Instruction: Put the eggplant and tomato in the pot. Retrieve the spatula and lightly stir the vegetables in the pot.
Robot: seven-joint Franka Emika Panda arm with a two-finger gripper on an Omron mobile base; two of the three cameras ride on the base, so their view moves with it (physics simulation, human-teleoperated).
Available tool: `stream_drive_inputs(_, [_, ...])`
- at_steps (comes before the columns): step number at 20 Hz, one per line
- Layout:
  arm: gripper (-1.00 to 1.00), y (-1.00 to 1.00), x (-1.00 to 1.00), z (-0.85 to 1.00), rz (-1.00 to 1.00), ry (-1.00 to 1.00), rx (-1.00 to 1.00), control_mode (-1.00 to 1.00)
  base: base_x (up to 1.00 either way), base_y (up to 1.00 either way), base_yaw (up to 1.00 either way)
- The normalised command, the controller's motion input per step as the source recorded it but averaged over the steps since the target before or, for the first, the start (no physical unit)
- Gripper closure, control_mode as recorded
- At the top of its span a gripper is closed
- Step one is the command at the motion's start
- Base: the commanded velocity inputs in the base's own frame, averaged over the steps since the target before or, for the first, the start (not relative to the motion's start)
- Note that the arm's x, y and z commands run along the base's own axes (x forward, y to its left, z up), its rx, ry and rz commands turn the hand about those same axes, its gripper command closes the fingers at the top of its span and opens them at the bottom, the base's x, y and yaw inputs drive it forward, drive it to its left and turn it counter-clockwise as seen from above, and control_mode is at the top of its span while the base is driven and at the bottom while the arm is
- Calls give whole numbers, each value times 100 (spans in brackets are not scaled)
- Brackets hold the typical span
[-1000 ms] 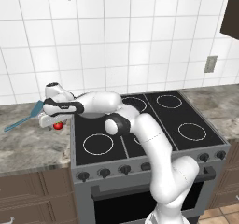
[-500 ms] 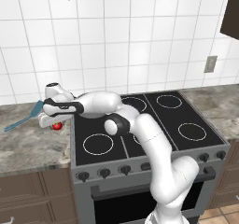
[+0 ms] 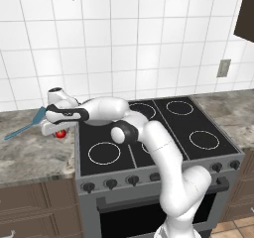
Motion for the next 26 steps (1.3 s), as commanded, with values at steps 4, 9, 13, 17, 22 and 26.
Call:
stream_drive_inputs(4, [100,-14,-61,19,-1,-15,0,-100,0,0,0])
stream_drive_inputs(9, [100,-34,-79,11,-2,-16,0,-100,0,0,0])
stream_drive_inputs(13, [100,-43,-65,12,-3,-15,0,-100,0,0,0])
stream_drive_inputs(17, [100,-57,-20,32,-2,-14,0,-100,0,0,0])
stream_drive_inputs(22, [100,-59,2,58,-1,-4,1,-100,0,0,0])
stream_drive_inputs(26, [100,-63,36,51,-9,2,4,-100,0,0,0])
